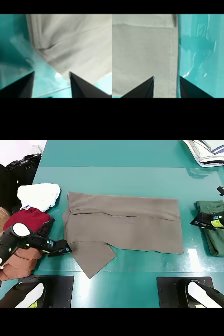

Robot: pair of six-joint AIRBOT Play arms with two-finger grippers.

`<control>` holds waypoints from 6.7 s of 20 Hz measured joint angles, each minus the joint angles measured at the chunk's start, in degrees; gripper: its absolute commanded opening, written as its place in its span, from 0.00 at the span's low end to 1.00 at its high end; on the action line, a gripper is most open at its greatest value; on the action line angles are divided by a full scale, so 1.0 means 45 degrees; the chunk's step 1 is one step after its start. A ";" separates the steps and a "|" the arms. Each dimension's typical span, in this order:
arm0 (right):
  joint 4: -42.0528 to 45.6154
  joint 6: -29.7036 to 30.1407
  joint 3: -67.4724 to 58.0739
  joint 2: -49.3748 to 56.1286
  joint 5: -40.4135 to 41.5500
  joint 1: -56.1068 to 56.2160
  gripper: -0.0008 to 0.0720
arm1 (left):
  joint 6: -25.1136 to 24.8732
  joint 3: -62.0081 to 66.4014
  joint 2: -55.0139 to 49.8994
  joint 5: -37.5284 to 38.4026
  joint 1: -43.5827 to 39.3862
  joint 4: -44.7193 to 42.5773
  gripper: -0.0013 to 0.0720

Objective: Fold the shirts.

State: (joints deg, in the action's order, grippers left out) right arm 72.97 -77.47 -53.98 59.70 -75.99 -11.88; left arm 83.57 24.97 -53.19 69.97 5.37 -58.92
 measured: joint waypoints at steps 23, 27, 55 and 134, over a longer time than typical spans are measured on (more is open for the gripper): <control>-0.0121 -0.0005 0.4634 -0.0078 -0.1253 -0.2803 0.66 | -0.2846 -0.0821 0.0199 -0.1064 -0.0010 0.3536 0.05; -0.1146 -0.0034 0.5377 -0.0092 -0.0525 -0.2924 0.61 | -0.2939 -0.0816 0.0199 -0.1035 -0.0010 0.3589 0.05; 0.0806 -0.0316 0.3016 -0.3580 -0.1851 -0.0500 0.03 | -0.0068 0.3050 0.2958 0.0933 -0.0015 0.1224 0.05; -0.8660 0.3818 -1.1094 0.8952 0.2880 1.3308 0.71 | 0.0767 1.8365 -0.6625 0.0996 -0.0675 -0.2351 0.05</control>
State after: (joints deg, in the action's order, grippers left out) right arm 34.00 -60.29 -103.90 99.98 -63.02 48.01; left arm 87.02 107.61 -83.00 74.46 2.33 -69.49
